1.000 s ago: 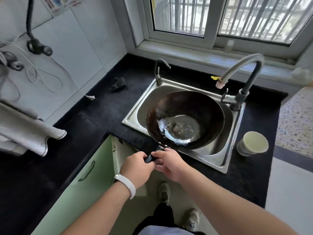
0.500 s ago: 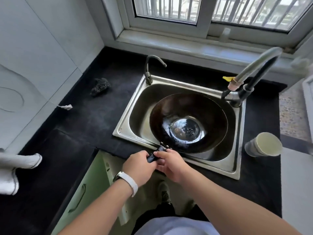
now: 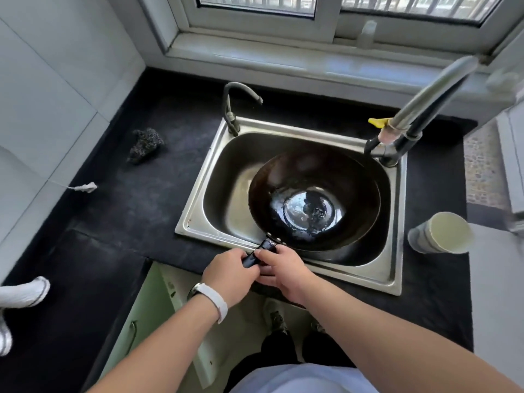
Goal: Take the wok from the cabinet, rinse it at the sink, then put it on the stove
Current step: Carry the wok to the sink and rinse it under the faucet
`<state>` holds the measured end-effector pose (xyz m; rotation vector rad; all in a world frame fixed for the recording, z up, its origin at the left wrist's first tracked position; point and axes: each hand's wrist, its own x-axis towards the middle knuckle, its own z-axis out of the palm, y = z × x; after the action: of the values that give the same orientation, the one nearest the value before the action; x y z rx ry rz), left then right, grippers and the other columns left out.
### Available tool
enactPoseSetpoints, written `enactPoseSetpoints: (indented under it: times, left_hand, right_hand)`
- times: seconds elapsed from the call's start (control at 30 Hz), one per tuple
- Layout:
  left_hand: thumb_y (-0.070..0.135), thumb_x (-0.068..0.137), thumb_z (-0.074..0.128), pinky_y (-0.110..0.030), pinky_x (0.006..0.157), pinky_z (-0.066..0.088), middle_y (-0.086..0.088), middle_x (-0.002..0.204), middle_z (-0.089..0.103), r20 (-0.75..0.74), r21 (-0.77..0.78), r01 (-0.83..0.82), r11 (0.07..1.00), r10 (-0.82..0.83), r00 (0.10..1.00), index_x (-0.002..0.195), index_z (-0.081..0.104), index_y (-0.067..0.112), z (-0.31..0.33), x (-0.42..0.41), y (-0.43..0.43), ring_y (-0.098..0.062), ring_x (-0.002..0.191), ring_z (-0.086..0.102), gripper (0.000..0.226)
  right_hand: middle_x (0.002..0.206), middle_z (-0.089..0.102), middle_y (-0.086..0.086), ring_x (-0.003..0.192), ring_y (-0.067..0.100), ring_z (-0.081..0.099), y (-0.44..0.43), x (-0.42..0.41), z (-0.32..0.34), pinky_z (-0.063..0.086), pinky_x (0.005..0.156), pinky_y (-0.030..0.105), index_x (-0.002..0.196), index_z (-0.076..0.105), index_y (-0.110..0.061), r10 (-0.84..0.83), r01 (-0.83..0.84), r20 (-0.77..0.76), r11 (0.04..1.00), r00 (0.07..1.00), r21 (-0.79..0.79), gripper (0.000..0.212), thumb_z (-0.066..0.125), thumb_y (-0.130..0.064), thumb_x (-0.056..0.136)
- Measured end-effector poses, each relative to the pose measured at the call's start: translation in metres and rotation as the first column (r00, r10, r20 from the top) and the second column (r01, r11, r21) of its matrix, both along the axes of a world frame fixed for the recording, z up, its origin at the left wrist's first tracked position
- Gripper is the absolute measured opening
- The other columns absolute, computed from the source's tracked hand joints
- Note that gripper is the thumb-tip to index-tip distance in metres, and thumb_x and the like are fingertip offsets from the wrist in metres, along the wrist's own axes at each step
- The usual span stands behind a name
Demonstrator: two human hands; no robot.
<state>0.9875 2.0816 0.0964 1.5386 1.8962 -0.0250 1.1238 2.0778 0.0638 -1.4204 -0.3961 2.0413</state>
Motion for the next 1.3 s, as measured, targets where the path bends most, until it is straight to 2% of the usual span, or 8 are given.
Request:
enactPoseSetpoints:
  times: [0.23, 0.33, 0.47, 0.67, 0.83, 1.0, 1.13, 1.3]
  left_hand:
    - [0.047, 0.075, 0.061, -0.032, 0.063, 0.046, 0.002, 0.078, 0.067, -0.073, -0.024, 0.095, 0.995, -0.097, 0.993, 0.076, 0.059, 0.021, 0.001, 0.008, 0.018, -0.024, 0.077, 0.063, 0.026]
    - [0.048, 0.076, 0.061, -0.031, 0.061, 0.042, 0.003, 0.075, 0.065, -0.1, -0.04, 0.123, 0.992, -0.126, 0.987, 0.074, 0.057, 0.02, -0.002, 0.009, 0.027, -0.022, 0.076, 0.062, 0.028]
    - [0.046, 0.077, 0.062, -0.032, 0.065, 0.047, 0.002, 0.076, 0.066, -0.124, -0.056, 0.153, 0.987, -0.159, 0.979, 0.079, 0.059, 0.019, -0.007, 0.012, 0.034, -0.023, 0.077, 0.063, 0.027]
    - [0.041, 0.077, 0.062, -0.031, 0.064, 0.048, 0.001, 0.078, 0.068, -0.153, -0.085, 0.235, 0.968, -0.246, 0.957, 0.077, 0.061, 0.021, -0.013, 0.018, 0.049, -0.024, 0.078, 0.065, 0.02]
    - [0.041, 0.077, 0.063, -0.032, 0.064, 0.049, -0.001, 0.077, 0.066, -0.176, -0.107, 0.264, 0.958, -0.28, 0.944, 0.08, 0.062, 0.019, -0.014, 0.017, 0.059, -0.025, 0.074, 0.064, 0.022]
    - [0.042, 0.077, 0.061, -0.031, 0.061, 0.046, 0.0, 0.077, 0.064, -0.203, -0.097, 0.312, 0.945, -0.326, 0.923, 0.08, 0.06, 0.021, -0.018, 0.009, 0.064, -0.023, 0.074, 0.063, 0.022]
    - [0.044, 0.079, 0.061, -0.031, 0.063, 0.046, 0.004, 0.076, 0.061, -0.209, -0.075, 0.372, 0.925, -0.38, 0.901, 0.08, 0.057, 0.021, -0.023, 0.002, 0.067, -0.022, 0.076, 0.062, 0.024]
    - [0.046, 0.081, 0.059, -0.034, 0.067, 0.049, 0.005, 0.08, 0.055, -0.23, -0.017, 0.427, 0.904, -0.42, 0.878, 0.079, 0.055, 0.021, -0.028, -0.007, 0.068, -0.023, 0.08, 0.062, 0.025]
  right_hand:
    - [0.077, 0.071, 0.002, 0.071, 0.019, 0.069, 0.006, 0.006, 0.006, 0.059, 0.076, 0.034, 0.099, 0.06, -0.012, -0.002, 0.005, 0.066, 0.999, 0.998, -0.046, 0.006, 0.061, -0.016, 0.095]
    - [0.088, 0.069, 0.008, 0.08, 0.022, 0.069, 0.005, 0.012, 0.006, 0.06, 0.072, 0.032, 0.105, 0.063, -0.014, 0.021, -0.017, 0.126, 0.999, 0.992, -0.035, 0.013, 0.062, -0.019, 0.094]
    - [0.092, 0.064, 0.01, 0.076, 0.021, 0.065, 0.001, 0.026, 0.008, 0.061, 0.076, 0.038, 0.095, 0.057, -0.028, 0.054, -0.058, 0.256, 0.998, 0.965, 0.009, 0.013, 0.064, -0.019, 0.091]
    - [0.088, 0.066, 0.002, 0.071, 0.014, 0.066, 0.001, 0.049, 0.012, 0.059, 0.068, 0.03, 0.109, 0.062, -0.022, 0.106, -0.177, 0.459, 0.977, 0.882, 0.114, 0.02, 0.064, -0.023, 0.089]
    - [0.082, 0.07, 0.0, 0.079, 0.022, 0.071, 0.011, 0.067, 0.019, 0.061, 0.079, 0.041, 0.108, 0.064, -0.023, 0.096, -0.199, 0.51, 0.968, 0.855, 0.151, 0.021, 0.064, -0.026, 0.087]
    - [0.087, 0.069, 0.0, 0.075, 0.013, 0.069, 0.02, 0.086, 0.028, 0.059, 0.079, 0.038, 0.109, 0.064, -0.019, 0.07, -0.185, 0.548, 0.97, 0.834, 0.158, 0.019, 0.062, -0.021, 0.09]
    - [0.093, 0.073, 0.008, 0.079, 0.021, 0.071, 0.032, 0.113, 0.039, 0.058, 0.082, 0.043, 0.106, 0.066, -0.019, 0.055, -0.22, 0.636, 0.958, 0.77, 0.183, 0.016, 0.063, -0.022, 0.09]
    - [0.088, 0.072, -0.003, 0.086, 0.019, 0.071, 0.058, 0.156, 0.063, 0.058, 0.087, 0.046, 0.103, 0.066, -0.024, 0.033, -0.294, 0.749, 0.931, 0.661, 0.219, 0.016, 0.063, -0.029, 0.088]
